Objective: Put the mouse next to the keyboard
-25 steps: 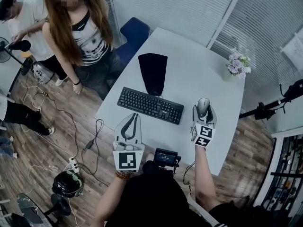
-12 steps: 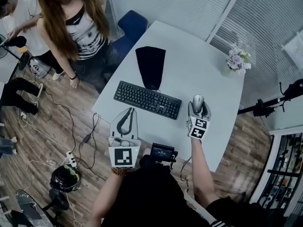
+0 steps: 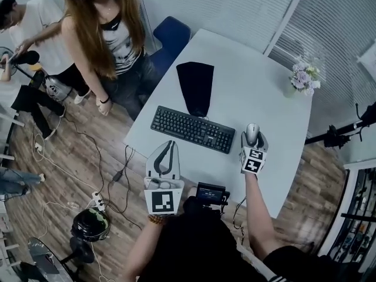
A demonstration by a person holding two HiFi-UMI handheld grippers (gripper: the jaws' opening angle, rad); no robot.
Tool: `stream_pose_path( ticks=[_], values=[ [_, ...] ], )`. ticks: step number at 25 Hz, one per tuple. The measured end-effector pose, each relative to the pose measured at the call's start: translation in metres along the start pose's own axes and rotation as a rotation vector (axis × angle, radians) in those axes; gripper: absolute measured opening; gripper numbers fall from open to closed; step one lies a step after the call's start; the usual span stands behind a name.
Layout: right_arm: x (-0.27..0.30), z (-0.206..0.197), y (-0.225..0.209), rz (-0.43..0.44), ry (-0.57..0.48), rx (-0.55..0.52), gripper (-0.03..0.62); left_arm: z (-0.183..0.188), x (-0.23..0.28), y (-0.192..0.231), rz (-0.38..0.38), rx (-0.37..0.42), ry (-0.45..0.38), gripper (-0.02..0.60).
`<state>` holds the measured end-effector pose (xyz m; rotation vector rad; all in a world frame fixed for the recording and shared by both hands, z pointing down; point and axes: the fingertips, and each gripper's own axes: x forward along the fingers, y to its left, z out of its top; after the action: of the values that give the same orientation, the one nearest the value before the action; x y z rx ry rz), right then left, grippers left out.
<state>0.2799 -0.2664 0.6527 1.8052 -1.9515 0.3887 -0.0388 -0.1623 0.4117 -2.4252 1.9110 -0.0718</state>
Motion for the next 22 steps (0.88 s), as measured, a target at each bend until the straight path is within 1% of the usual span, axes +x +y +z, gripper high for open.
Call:
stream_pose_path(
  ticks=[3,8,15,18,22],
  values=[
    [0.010,-0.012,-0.001,-0.008,0.028,0.020,0.295,-0.005,-0.001,0.004,0.012,-0.004,0.032,0.014],
    [0.019,-0.030,-0.004,-0.018,0.072,0.031,0.295,-0.008,-0.003,0.004,0.014,0.011,0.038,0.014],
    [0.029,-0.048,-0.002,-0.022,0.118,0.041,0.295,-0.012,-0.003,0.006,0.023,-0.001,0.044,0.012],
    [0.034,-0.059,0.000,-0.016,0.146,0.044,0.295,-0.017,-0.003,0.006,0.019,0.014,0.065,0.012],
    [0.041,-0.070,-0.002,-0.022,0.180,0.057,0.295,-0.017,0.002,0.005,0.014,0.025,0.059,0.014]
  ],
)
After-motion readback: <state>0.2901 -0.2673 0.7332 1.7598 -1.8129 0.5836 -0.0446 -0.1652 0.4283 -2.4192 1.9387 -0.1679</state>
